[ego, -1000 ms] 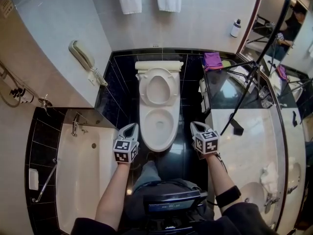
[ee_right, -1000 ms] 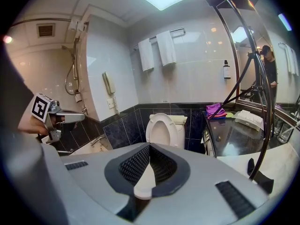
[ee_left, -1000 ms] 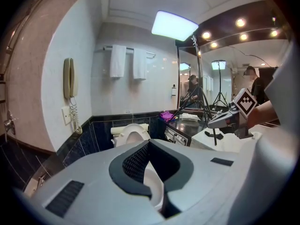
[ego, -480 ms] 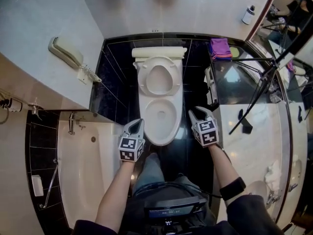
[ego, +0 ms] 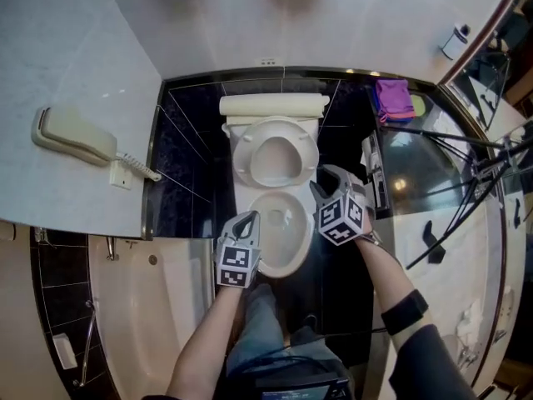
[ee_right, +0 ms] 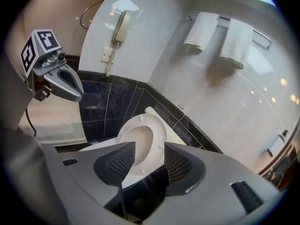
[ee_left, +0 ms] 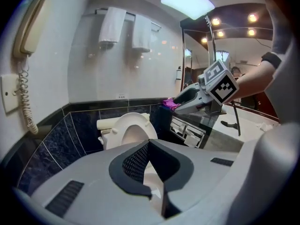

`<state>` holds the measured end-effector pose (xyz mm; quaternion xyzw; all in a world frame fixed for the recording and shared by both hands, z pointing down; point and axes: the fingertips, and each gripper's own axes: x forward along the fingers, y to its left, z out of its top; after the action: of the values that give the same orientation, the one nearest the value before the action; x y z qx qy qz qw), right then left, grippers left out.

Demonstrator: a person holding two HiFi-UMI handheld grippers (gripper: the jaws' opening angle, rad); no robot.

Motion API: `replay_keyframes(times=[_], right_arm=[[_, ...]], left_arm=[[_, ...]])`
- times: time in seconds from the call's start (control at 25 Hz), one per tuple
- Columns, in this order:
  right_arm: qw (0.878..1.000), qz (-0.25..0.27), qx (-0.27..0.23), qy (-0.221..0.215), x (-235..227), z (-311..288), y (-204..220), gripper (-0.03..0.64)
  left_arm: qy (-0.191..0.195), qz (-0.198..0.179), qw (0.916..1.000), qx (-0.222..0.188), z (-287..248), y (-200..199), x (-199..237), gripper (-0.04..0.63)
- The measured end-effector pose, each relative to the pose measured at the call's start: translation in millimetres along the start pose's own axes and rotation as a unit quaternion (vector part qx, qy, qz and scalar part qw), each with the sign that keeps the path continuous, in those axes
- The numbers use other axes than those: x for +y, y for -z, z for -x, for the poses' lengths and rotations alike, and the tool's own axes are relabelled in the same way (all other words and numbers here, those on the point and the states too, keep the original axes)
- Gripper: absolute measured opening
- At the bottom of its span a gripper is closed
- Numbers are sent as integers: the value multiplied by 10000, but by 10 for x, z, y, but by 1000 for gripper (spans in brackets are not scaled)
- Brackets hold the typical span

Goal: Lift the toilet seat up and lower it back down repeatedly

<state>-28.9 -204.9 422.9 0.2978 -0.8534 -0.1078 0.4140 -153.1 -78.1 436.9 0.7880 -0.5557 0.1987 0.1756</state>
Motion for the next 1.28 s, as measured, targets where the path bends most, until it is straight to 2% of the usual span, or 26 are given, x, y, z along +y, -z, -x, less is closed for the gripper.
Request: replay_keyframes(times=[0.16, 0.28, 0.56, 0.68, 0.88, 0.96, 1.28], right_arm=[[9953, 955, 134, 47, -203, -640, -178, 210], [9888, 1477, 214, 79, -297, -1073, -301, 210], [9765, 2132, 299, 105, -418, -1868, -534, 212], [9698, 2414, 356, 59, -441, -2116, -563, 180], [9623, 2677, 469, 54, -460, -2393, -558, 170], [9626, 2659, 522, 43, -475, -2451, -520, 106], [9628, 2634, 598, 33, -468, -2457, -509, 103]], left_arm=[[-28, -6, 10000, 3, -458, 70, 255, -8], [-80, 1, 10000, 31, -740, 155, 409, -8], [-62, 154, 9998, 103, -1176, 328, 651, -8], [-41, 182, 9998, 79, -1260, 345, 725, -8], [-52, 250, 9997, 24, -1293, 370, 834, -8], [-70, 288, 9996, 2, -1296, 372, 867, -8], [-69, 373, 9993, 36, -1313, 434, 870, -8]])
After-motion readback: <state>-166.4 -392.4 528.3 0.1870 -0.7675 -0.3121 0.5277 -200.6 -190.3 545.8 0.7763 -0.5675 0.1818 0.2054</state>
